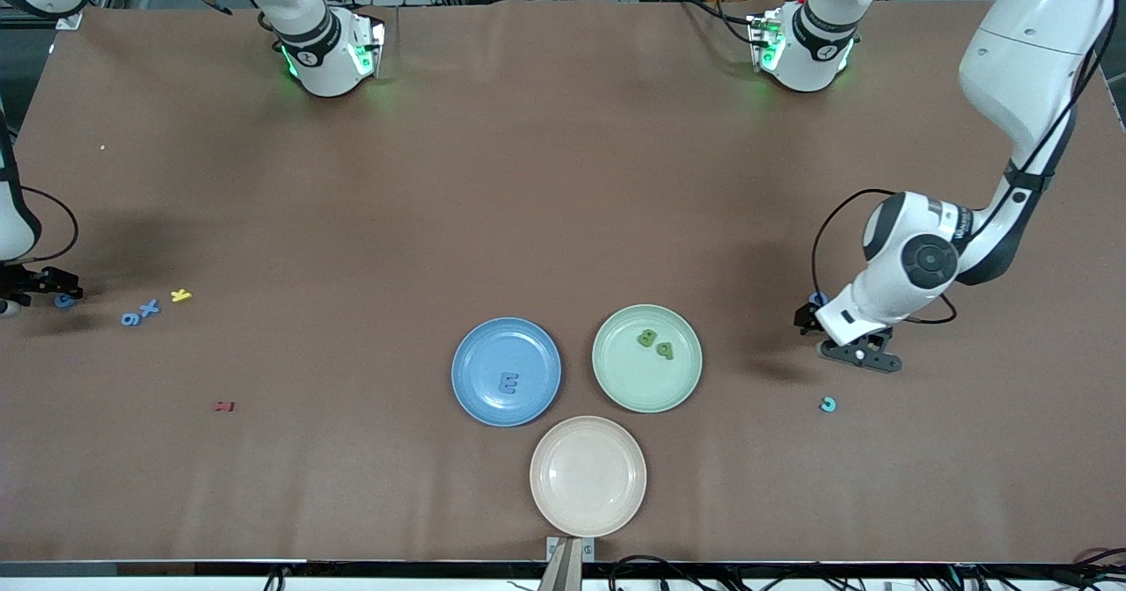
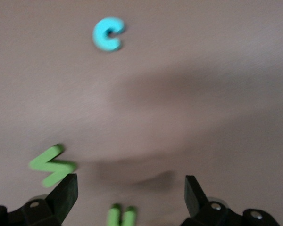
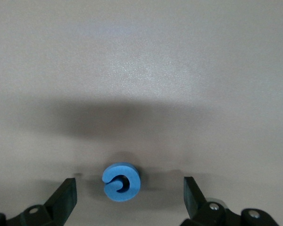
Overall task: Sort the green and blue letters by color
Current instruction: 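Drop B on green plate with the left gripper while the right gripper grasps e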
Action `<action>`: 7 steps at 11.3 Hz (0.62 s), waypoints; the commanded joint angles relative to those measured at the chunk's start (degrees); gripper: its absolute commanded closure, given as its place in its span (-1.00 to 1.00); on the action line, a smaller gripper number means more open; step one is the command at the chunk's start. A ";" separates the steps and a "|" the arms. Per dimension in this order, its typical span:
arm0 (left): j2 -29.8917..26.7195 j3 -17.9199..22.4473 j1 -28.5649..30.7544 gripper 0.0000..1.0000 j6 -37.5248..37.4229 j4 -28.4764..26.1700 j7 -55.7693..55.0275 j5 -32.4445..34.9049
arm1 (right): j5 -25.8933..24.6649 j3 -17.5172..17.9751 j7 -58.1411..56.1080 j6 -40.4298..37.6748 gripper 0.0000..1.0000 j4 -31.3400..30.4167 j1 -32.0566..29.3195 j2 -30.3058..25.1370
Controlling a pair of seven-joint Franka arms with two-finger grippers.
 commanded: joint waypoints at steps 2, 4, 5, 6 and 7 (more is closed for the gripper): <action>-3.52 -1.29 5.17 -1.00 1.12 -4.64 2.16 1.17 | 0.06 0.80 1.18 -0.33 -1.00 1.06 -0.41 0.82; -3.53 -1.29 6.67 -1.00 1.12 -5.52 3.82 1.17 | 0.06 0.80 1.18 -0.33 -1.00 0.88 -0.59 0.82; -3.53 -1.29 7.28 -1.00 1.21 -5.87 4.18 1.17 | 0.06 0.80 1.18 -0.33 -1.00 0.88 -0.68 0.82; -3.53 -1.29 7.38 -1.00 1.21 -6.14 4.27 1.17 | 0.06 0.80 1.10 -0.33 -0.93 0.88 -0.76 0.91; -3.53 -1.29 7.38 -1.00 1.21 -6.49 4.27 1.17 | 0.06 0.80 0.83 -0.33 0.06 0.88 -0.85 1.00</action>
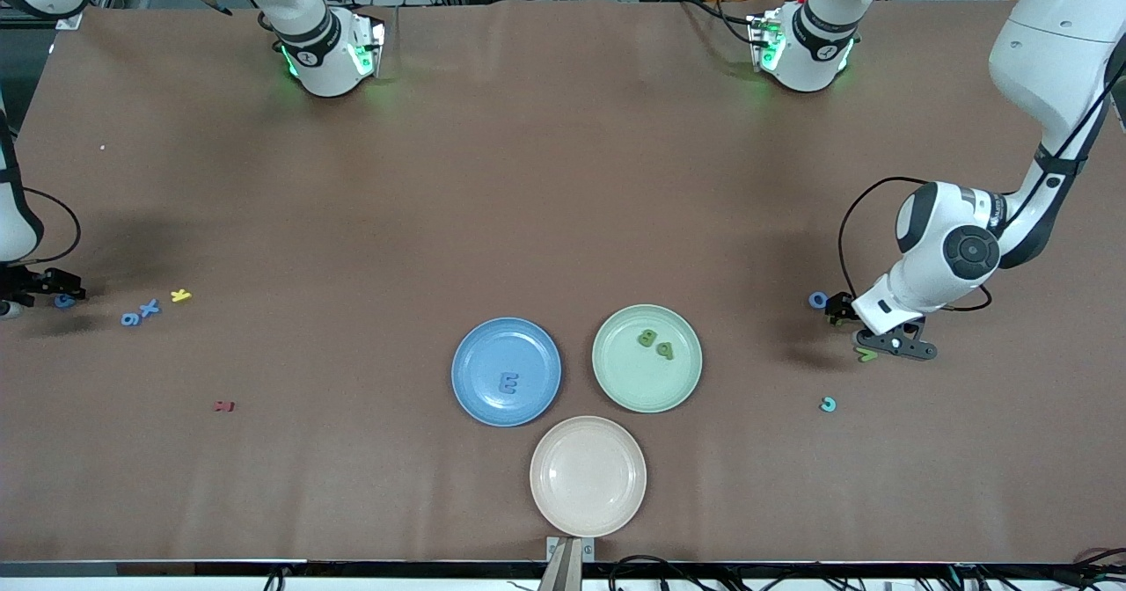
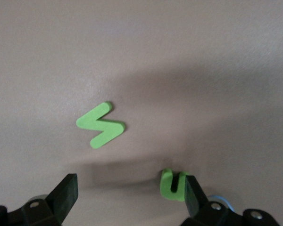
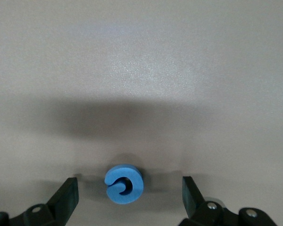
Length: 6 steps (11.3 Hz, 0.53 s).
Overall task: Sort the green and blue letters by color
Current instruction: 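Move e to blue plate with the right gripper while the left gripper grasps u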
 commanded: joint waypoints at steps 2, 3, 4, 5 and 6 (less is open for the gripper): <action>-1.83 -0.89 1.44 -1.00 0.72 -2.97 0.97 0.82 | 0.03 0.74 -0.24 -0.29 1.00 0.88 -1.21 0.76; -1.83 -0.98 1.44 -1.00 0.72 -2.97 0.97 0.64 | 0.03 0.74 -0.24 -0.38 1.00 0.79 -1.30 0.76; -1.83 -0.98 1.26 -1.00 0.72 -2.97 0.62 0.55 | 0.03 0.74 -0.24 -0.38 1.00 0.79 -1.30 0.76; -1.75 -1.50 1.17 -1.00 0.72 -2.97 0.18 0.55 | 0.03 0.83 -0.24 -0.38 1.00 0.79 -1.30 0.76; -1.75 -1.68 1.09 -1.00 0.72 -2.97 -0.08 0.46 | 0.03 0.92 -0.24 -0.47 1.00 0.88 -1.13 0.68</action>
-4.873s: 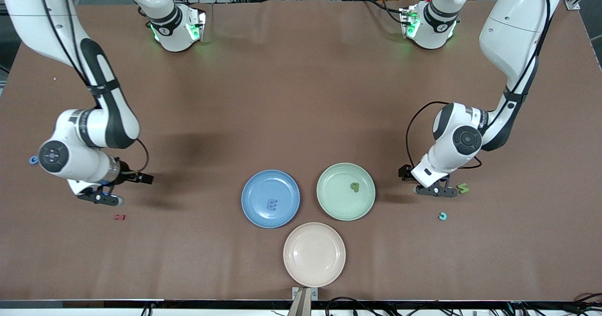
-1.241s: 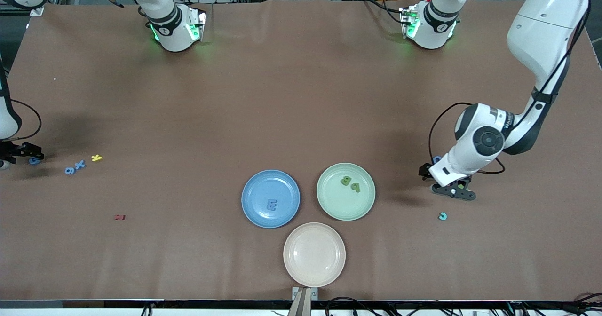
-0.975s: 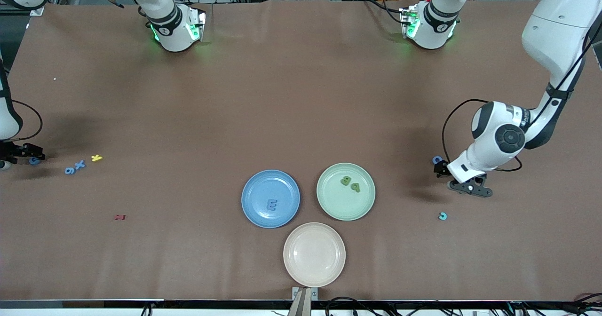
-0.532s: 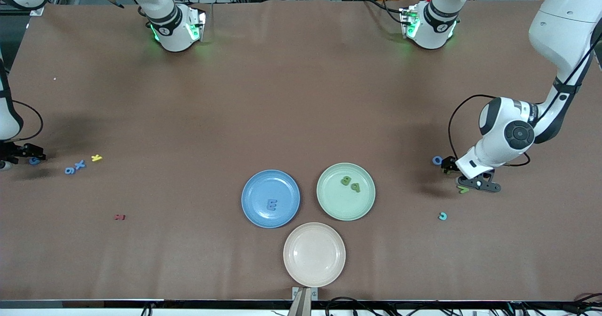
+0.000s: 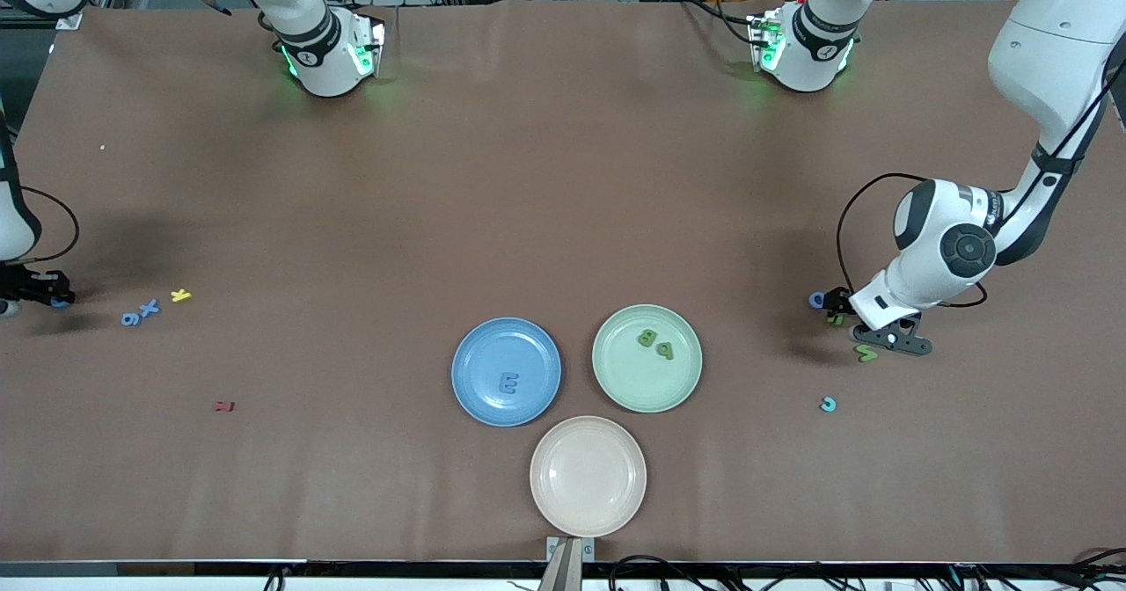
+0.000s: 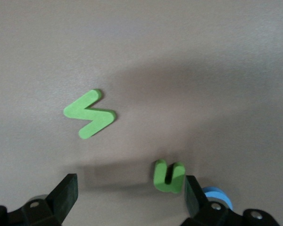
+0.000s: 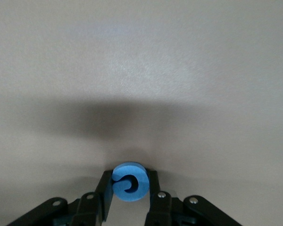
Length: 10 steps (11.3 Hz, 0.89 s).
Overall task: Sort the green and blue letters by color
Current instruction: 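Move e to blue plate with the right gripper while the left gripper grasps u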
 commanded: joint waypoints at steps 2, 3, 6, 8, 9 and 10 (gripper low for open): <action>-1.55 -1.15 0.51 -1.00 0.77 -1.73 -0.63 0.46 | -0.09 2.65 -0.07 -6.20 1.00 1.85 -0.08 -0.60; -1.47 -1.15 0.51 -1.00 0.77 -1.73 -0.63 0.46 | -0.09 4.75 0.02 -9.99 1.00 3.08 0.00 -1.65; -1.46 -1.15 0.60 -1.00 0.77 -1.90 -0.55 0.46 | -0.18 14.24 4.38 -14.15 1.00 4.58 0.44 -2.98; -1.38 -1.15 0.69 -1.00 0.77 -1.90 -0.55 0.55 | -0.88 17.60 15.26 -15.64 1.00 5.19 4.02 -2.98; -1.38 -1.15 0.78 -0.97 0.77 -1.90 -0.55 0.55 | -0.97 17.52 21.49 -17.39 1.00 6.51 7.62 -2.98; -1.29 -1.15 0.86 -0.90 0.77 -2.16 -0.55 0.55 | -1.06 17.52 28.95 -18.89 1.00 7.48 11.39 -2.98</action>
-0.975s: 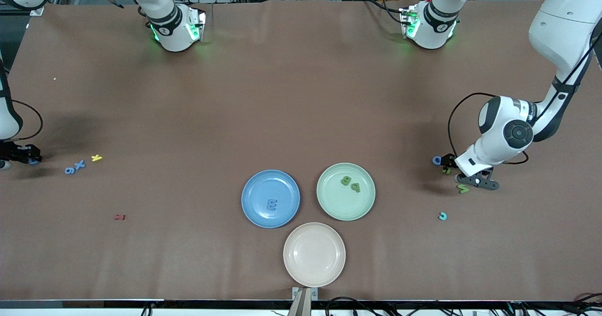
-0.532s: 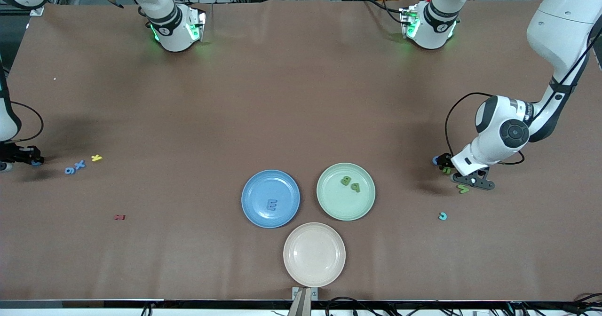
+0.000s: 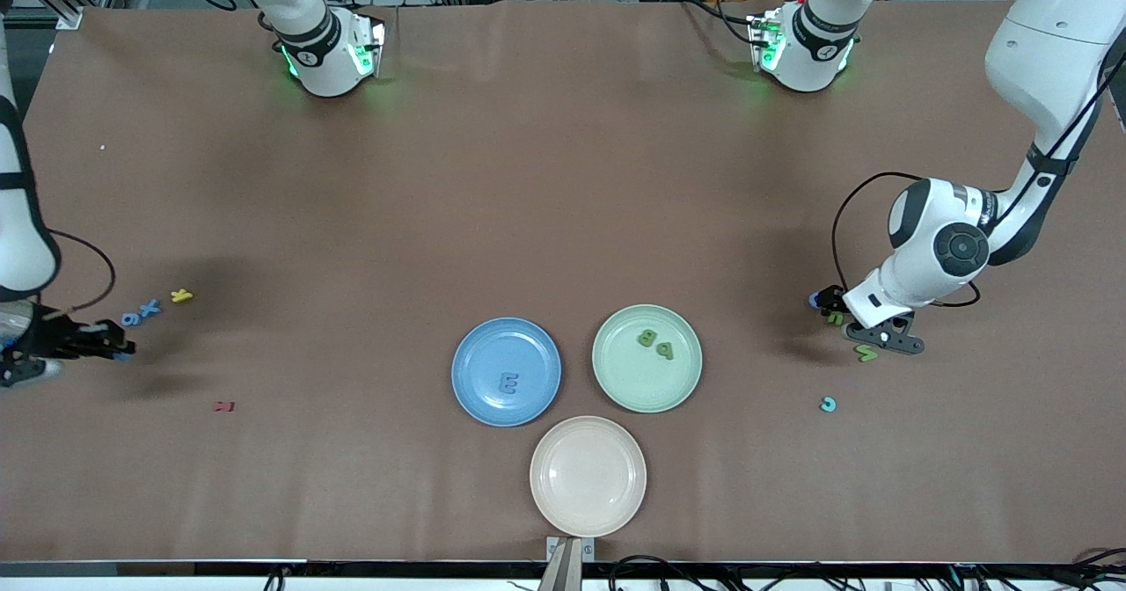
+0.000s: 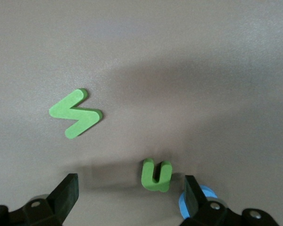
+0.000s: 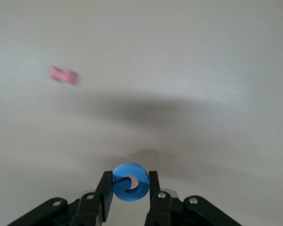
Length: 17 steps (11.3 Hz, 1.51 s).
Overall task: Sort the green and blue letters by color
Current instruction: 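Move e to blue plate with the right gripper while the left gripper grasps u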
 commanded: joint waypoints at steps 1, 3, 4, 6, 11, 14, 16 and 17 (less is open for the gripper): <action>-1.27 -0.40 0.82 -0.78 0.85 -1.78 -0.46 0.55 | -1.04 0.13 20.81 -3.95 1.00 2.68 9.82 -0.14; -1.18 -0.40 0.82 -0.64 0.85 -1.78 -0.54 0.55 | -0.69 0.21 33.57 -4.40 1.00 3.04 15.45 -0.14; -1.09 -0.40 0.82 -0.54 0.94 -1.78 -0.72 0.55 | -0.60 0.30 39.55 -4.40 1.00 3.04 17.83 -0.14; -0.83 -0.40 0.82 -0.51 1.47 -1.78 -0.72 0.55 | -0.69 0.21 52.64 -4.31 1.00 3.12 23.88 -0.14; -0.83 -0.49 0.20 -0.29 1.55 -1.86 -3.52 0.55 | -0.95 -0.05 81.75 -2.82 1.00 4.87 38.83 0.73; -0.83 -1.19 -1.11 0.09 1.55 -2.30 -7.30 0.55 | -0.60 -0.05 92.31 -0.11 1.00 6.37 43.85 1.87; -0.83 -1.28 -1.29 0.43 1.55 -2.48 -8.80 0.55 | -0.34 -0.05 98.46 5.07 1.00 6.73 46.05 2.66; -0.83 -1.37 -1.38 0.54 1.55 -2.48 -9.15 0.55 | -0.34 -0.05 101.98 7.62 1.00 7.34 47.54 3.36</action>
